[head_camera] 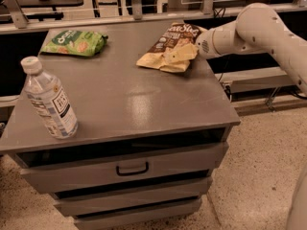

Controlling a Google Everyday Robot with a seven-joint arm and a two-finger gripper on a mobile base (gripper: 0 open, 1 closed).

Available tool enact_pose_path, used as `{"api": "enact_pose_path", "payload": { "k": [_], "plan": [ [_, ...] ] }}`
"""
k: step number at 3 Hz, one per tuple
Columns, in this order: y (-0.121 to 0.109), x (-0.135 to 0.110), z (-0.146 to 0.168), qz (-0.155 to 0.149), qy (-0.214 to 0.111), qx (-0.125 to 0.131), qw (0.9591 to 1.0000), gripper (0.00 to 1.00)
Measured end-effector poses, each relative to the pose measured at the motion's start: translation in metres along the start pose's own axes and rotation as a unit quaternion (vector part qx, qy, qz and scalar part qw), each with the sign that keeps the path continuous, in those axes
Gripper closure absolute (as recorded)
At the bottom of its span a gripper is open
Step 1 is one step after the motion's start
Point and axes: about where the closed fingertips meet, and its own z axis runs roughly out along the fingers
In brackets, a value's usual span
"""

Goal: Move brown chip bag near blue plastic bottle

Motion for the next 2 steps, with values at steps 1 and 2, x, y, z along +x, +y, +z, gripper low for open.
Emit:
{"api": "enact_pose_path", "payload": {
  "k": [1,2],
  "plan": [
    [0.005,-0.008,0.003,0.002,-0.010,-0.007,0.9999,0.45],
    [0.011,-0.018,-0.004,-0.016,-0.021,-0.009,0.9996,0.69]
  ]
}}
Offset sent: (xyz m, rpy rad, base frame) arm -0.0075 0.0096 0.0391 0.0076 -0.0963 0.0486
